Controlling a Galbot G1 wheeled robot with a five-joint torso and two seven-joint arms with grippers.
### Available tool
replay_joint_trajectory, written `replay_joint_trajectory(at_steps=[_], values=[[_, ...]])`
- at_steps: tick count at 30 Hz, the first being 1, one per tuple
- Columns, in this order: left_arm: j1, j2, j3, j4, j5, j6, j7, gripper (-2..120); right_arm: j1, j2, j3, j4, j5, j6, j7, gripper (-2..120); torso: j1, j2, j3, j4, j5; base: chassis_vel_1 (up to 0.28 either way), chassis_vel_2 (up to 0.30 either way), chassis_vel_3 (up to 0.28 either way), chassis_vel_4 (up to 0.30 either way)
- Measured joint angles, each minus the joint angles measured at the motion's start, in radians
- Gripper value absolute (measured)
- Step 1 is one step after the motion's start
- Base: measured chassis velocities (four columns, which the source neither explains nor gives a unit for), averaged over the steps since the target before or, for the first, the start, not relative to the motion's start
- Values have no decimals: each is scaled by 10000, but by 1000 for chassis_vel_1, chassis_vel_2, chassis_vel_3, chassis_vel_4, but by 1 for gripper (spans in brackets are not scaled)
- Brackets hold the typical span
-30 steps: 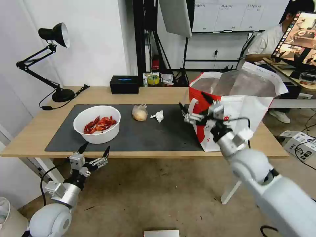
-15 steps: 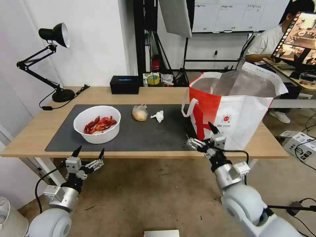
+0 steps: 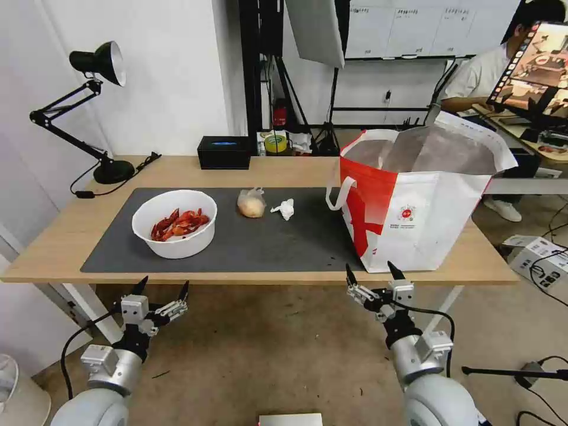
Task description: Pick up the trash from the table and place it into the takeout bag.
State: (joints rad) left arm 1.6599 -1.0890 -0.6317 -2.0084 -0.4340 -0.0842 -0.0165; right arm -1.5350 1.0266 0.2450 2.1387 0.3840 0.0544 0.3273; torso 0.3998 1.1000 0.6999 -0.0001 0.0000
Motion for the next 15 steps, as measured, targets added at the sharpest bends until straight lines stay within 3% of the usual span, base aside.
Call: replay_joint_trajectory(at_steps=[15], values=[[28,-59,-99,145,105,-38,-60,100,-120,-47,-109,-480,32,363,-1091,100,2,0,1,0,0,0,0,0,0]])
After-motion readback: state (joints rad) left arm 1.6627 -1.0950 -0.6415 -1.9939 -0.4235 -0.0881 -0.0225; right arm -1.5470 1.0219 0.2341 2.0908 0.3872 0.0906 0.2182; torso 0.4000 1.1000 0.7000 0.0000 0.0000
